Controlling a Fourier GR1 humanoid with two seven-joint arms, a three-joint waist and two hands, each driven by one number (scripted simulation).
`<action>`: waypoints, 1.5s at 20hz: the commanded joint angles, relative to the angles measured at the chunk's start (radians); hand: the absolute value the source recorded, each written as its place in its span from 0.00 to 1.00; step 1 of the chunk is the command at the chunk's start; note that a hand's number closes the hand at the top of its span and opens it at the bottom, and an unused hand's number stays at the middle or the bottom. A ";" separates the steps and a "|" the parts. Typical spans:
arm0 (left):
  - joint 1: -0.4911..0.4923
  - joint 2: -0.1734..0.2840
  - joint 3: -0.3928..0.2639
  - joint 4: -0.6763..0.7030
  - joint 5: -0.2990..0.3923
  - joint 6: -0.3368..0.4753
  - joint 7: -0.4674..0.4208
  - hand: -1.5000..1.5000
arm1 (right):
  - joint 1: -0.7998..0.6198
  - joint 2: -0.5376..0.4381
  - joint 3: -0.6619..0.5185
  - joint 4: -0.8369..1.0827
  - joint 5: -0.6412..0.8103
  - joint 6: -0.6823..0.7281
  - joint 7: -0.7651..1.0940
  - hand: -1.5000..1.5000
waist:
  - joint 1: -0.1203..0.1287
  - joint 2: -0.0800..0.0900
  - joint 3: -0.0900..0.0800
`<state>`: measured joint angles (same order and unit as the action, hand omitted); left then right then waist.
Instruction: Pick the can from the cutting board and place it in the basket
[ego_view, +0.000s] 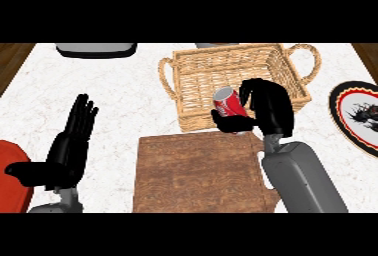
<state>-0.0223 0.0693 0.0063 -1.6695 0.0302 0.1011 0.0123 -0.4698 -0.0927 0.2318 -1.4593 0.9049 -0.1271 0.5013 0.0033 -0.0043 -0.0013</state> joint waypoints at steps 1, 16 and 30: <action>0.034 -0.033 -0.029 0.020 -0.028 0.011 -0.053 0.50 | 0.007 -0.001 -0.079 0.060 -0.014 -0.039 -0.025 1.00 | 0.000 0.005 0.001; 0.012 -0.043 -0.040 -0.057 -0.032 0.020 0.055 0.50 | -0.042 0.070 -0.144 0.144 -0.049 -0.164 -0.228 0.00 | 0.002 0.005 0.001; 0.027 -0.016 0.021 0.042 -0.003 -0.024 -0.052 0.50 | 0.048 -0.051 -0.318 -0.236 -0.100 -0.107 -0.076 0.00 | -0.007 0.004 0.001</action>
<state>0.0123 0.0422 -0.0020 -1.6915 0.0117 0.0964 0.0135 -0.4376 -0.1328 -0.0349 -1.6374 0.8296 -0.2388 0.3842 -0.0030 -0.0028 -0.0004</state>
